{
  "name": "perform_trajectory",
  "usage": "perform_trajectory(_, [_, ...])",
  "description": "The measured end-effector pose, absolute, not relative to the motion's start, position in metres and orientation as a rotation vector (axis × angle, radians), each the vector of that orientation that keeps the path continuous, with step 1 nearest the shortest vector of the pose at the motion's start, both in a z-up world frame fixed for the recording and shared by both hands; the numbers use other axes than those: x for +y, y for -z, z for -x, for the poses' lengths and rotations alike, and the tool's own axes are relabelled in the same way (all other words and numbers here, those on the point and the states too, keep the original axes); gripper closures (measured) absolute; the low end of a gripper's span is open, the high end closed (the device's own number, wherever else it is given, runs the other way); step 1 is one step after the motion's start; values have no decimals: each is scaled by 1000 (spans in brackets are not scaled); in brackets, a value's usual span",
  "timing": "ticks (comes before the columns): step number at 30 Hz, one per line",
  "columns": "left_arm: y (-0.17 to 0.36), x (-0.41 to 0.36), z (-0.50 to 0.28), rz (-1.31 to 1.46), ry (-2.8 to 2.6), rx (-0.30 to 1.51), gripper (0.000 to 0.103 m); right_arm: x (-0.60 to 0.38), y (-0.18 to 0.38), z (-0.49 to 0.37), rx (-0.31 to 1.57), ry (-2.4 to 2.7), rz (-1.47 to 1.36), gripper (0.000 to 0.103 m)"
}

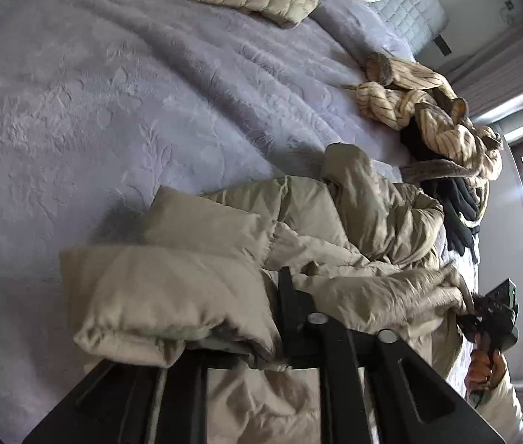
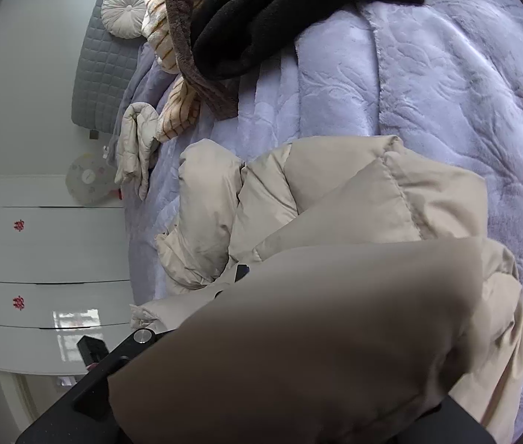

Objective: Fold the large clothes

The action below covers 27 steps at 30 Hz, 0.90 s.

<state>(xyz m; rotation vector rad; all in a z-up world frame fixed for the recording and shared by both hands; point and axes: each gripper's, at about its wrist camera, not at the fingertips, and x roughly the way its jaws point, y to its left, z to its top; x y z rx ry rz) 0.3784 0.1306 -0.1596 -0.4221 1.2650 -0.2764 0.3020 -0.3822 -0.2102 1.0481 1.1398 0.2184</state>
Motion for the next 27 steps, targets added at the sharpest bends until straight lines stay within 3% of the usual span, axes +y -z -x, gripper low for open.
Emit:
perform_trajectory(1, [152,130,-374,399,274,1254,63,-382,208,-301,1139,-218,-1048,90])
perform_trajectory(2, [143,130,-369,365,260,1234,24,-382,205,-301,1140,-222,-1045,87])
perform_trajectory(3, [132,133,-364,320,223,1199,0,-382,202,-300,1140,-226,-1041,80])
perform_trajectory(5, [113,135,-355,252,194,1139,0,-380,195,-301,1131,-236,-1036,56])
perform_trajectory(6, [106,137,-352,234,186,1122,0,-379,186,-301,1115,-242,-1029,38])
perform_trajectory(8, [94,139,-347,204,147,1083,0,-377,169,-300,1083,-243,-993,33])
perform_trajectory(10, [91,136,-346,165,128,1058,6,-371,145,-295,1052,-236,-900,33])
perform_trajectory(11, [93,134,-346,156,125,1054,18,-366,137,-293,1047,-237,-855,35])
perform_trajectory(12, [96,132,-347,157,128,1058,34,-358,130,-290,1053,-236,-787,52])
perform_trajectory(13, [104,128,-348,169,137,1074,44,-347,127,-288,1077,-237,-704,84])
perform_trajectory(14, [113,124,-350,180,143,1094,65,-338,129,-288,1110,-227,-634,93])
perform_trajectory(15, [127,119,-354,190,144,1126,74,-331,132,-287,1136,-213,-573,94])
perform_trajectory(21, [174,108,-381,152,41,1116,74,-340,155,-301,1128,-23,-277,94])
perform_trajectory(27, [207,106,-418,176,-32,1124,74,-381,183,-327,1120,50,-385,99])
